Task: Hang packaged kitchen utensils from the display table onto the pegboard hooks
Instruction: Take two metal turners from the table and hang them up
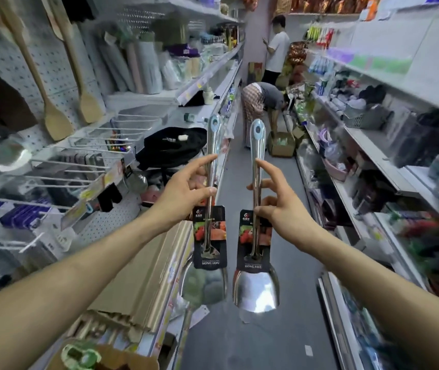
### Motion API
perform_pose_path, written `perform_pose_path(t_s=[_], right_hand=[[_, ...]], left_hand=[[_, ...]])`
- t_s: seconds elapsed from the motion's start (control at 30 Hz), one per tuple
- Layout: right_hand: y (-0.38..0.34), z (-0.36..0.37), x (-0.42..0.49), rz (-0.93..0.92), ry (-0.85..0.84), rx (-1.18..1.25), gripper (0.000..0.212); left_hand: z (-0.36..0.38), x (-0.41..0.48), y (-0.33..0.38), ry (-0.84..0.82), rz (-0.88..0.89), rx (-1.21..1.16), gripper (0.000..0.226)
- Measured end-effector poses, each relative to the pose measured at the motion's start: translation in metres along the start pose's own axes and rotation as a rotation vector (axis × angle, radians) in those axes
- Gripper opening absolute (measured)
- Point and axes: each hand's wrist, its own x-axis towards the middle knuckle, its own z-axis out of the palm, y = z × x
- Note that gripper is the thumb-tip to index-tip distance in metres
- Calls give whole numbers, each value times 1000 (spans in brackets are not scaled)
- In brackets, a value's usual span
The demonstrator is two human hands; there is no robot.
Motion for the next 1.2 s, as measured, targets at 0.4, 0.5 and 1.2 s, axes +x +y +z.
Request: perform_pose_path(t_s=[0.4,0.5,1.2], right_hand=[[53,-45,183,-114,-175,-3,102],[52,-49,239,-155,-252,32,102],[27,115,509,-436,-703,227,106]], left_hand=[[-3,150,-41,140,-62,20,74],[-21,181,-37,244,-59,41,74],[-177,246,-95,662,-150,190,76]])
